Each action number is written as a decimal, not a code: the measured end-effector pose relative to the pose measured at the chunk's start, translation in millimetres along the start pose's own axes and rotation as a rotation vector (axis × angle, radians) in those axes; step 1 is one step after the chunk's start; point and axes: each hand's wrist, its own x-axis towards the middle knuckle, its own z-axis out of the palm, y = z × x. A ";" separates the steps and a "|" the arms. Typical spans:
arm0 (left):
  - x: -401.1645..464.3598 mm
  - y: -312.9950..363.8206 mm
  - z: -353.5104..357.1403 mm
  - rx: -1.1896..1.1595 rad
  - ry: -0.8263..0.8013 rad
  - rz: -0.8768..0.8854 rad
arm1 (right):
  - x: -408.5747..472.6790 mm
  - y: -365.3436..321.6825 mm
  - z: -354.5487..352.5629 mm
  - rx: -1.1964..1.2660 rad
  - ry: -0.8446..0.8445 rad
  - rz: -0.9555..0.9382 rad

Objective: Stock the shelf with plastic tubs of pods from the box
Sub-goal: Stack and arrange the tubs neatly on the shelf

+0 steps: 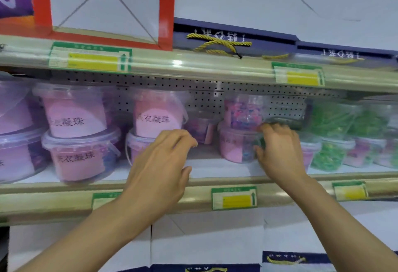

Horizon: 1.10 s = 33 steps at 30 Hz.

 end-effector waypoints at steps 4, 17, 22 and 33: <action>17.2 21.7 24.1 0.023 -0.039 -0.039 | 12.7 12.7 5.2 -0.058 0.033 -0.152; 107.7 25.8 93.1 0.111 -0.237 -0.518 | 36.4 39.9 19.9 -0.157 0.217 -0.382; 138.3 8.9 122.3 0.210 -0.210 -0.540 | 40.1 45.0 24.0 -0.133 0.246 -0.376; 147.9 3.1 125.6 0.466 -0.262 -0.416 | 38.8 46.4 28.4 -0.089 0.277 -0.270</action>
